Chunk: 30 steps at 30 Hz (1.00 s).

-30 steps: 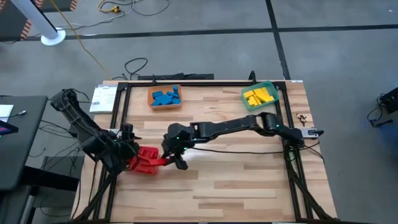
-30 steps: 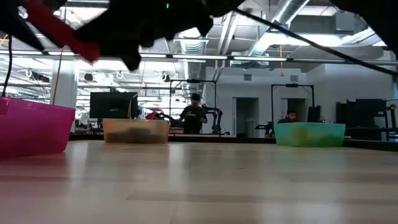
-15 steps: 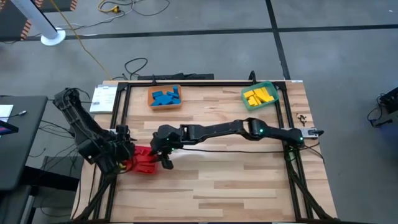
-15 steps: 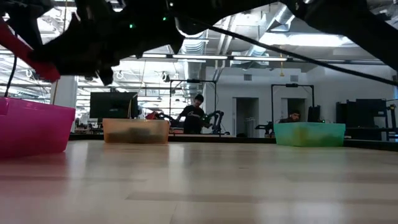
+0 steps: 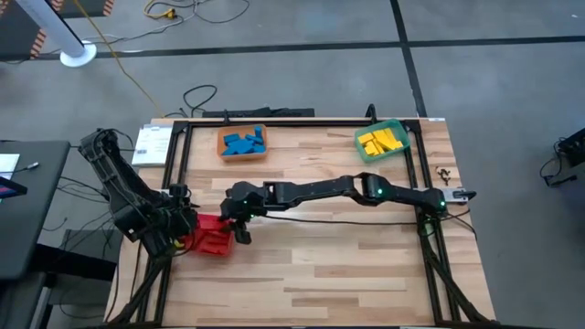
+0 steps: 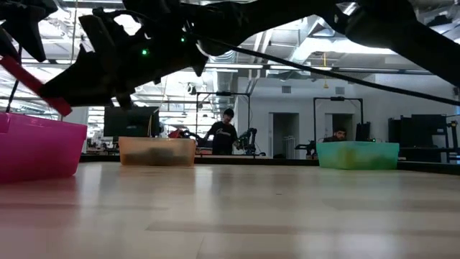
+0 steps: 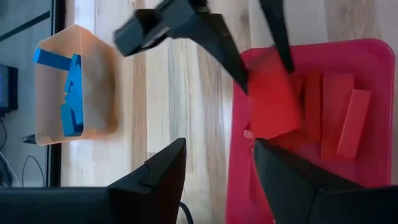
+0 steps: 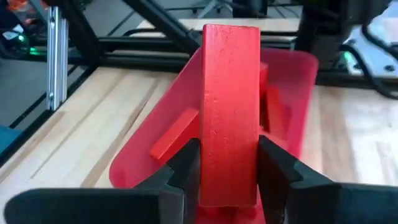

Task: Sort blocks
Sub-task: Put the red block into the red bin, then return to Home Position

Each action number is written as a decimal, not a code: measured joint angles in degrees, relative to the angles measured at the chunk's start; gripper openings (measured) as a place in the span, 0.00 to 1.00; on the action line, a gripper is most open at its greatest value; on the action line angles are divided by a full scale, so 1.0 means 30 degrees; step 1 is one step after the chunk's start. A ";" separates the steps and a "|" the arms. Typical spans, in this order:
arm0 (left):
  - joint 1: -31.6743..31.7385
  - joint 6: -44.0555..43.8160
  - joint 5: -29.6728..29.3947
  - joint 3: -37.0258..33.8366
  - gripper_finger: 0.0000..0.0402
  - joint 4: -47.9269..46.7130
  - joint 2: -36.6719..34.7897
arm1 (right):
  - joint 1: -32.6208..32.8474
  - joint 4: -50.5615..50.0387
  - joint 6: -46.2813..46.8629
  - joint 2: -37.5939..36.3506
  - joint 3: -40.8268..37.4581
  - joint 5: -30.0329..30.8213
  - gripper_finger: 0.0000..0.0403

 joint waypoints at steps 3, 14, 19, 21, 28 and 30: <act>0.0007 -0.0116 -0.0068 0.0000 0.46 0.0052 0.0000 | -0.0003 0.0138 0.0095 0.0007 -0.0040 0.0042 0.32; 0.0007 -0.0186 -0.0134 0.0000 0.46 0.0536 0.0015 | 0.0057 -0.0295 0.0325 0.0000 -0.0055 0.0475 0.41; 0.0007 -0.0214 -0.0141 0.0000 0.46 0.0712 0.0015 | 0.0062 -0.0380 0.0357 0.0000 -0.0055 0.0469 0.48; 0.0007 -0.0185 -0.0141 0.0000 0.46 0.0851 0.0015 | 0.0059 -0.0360 0.0357 0.0000 -0.0055 0.0468 0.50; 0.0007 -0.0156 -0.0148 0.0000 0.46 0.0948 0.0015 | 0.0055 -0.0432 0.0356 0.0000 -0.0055 0.0468 0.56; 0.0007 -0.0148 -0.0148 0.0000 0.46 0.0943 0.0015 | 0.0055 -0.0429 0.0350 0.0000 -0.0055 0.0468 0.57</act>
